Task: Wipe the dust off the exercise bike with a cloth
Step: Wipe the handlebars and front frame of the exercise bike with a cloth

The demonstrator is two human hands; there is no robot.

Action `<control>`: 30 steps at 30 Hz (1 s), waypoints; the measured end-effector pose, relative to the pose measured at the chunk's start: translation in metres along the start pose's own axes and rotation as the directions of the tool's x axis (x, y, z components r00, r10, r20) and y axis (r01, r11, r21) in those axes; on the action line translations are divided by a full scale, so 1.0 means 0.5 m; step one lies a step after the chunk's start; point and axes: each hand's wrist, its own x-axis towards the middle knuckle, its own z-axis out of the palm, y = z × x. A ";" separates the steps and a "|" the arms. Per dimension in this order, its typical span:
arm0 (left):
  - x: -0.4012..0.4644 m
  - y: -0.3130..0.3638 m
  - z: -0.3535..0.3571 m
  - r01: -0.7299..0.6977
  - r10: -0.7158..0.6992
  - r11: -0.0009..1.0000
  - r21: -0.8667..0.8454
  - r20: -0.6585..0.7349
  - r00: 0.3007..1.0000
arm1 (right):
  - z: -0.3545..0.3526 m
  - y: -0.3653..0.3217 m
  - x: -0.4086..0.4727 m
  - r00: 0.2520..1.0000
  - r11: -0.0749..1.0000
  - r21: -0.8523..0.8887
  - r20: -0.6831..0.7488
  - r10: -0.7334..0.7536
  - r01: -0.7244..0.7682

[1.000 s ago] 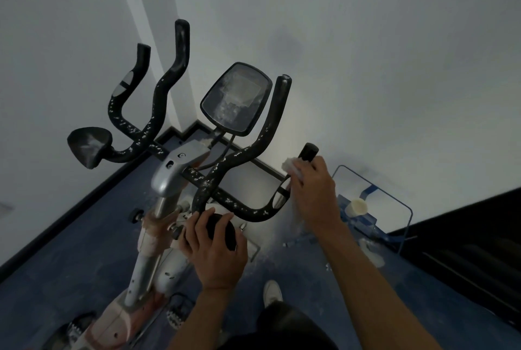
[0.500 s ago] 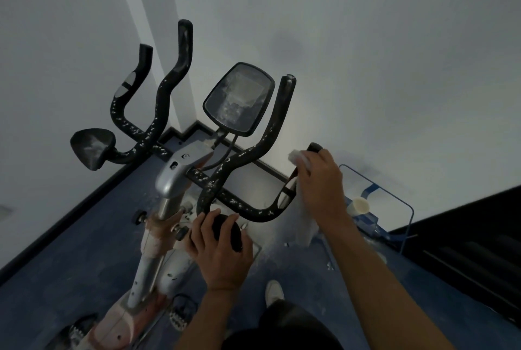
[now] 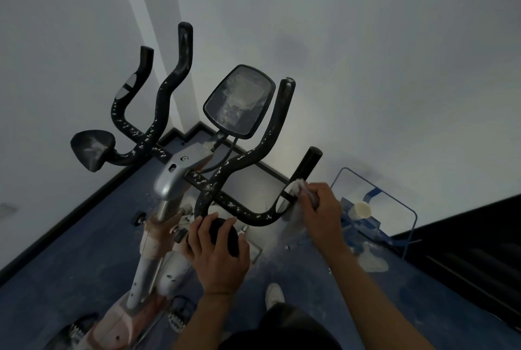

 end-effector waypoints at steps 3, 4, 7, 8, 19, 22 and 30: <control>0.001 -0.001 0.002 -0.004 0.004 1.000 0.006 -0.006 1.000 | -0.003 -0.009 0.003 0.991 0.988 0.119 -0.083 0.109 -0.099; 0.001 -0.001 0.002 -0.005 0.005 1.000 0.007 -0.007 1.000 | -0.004 -0.019 0.010 0.983 0.984 0.137 -0.129 0.129 -0.111; 0.000 0.001 0.001 -0.005 0.006 1.000 0.006 -0.009 1.000 | 0.005 -0.032 0.023 0.981 0.994 0.091 -0.179 0.072 -0.056; 0.000 0.002 0.001 -0.003 0.003 1.000 0.008 -0.011 1.000 | 0.010 -0.027 0.019 0.986 0.997 0.064 -0.160 0.041 -0.031; -0.003 -0.002 0.002 -0.005 0.005 1.000 0.015 0.000 1.000 | 0.011 -0.018 0.026 0.992 0.999 0.032 -0.126 -0.023 0.027; -0.003 0.000 0.000 0.001 -0.001 1.000 0.023 0.001 1.000 | 0.013 0.003 -0.009 0.999 1.000 0.022 -0.037 -0.006 0.006; -0.005 -0.003 0.004 -0.003 0.003 1.000 0.023 -0.004 1.000 | 0.011 -0.019 -0.006 0.995 0.995 0.034 -0.039 -0.093 0.094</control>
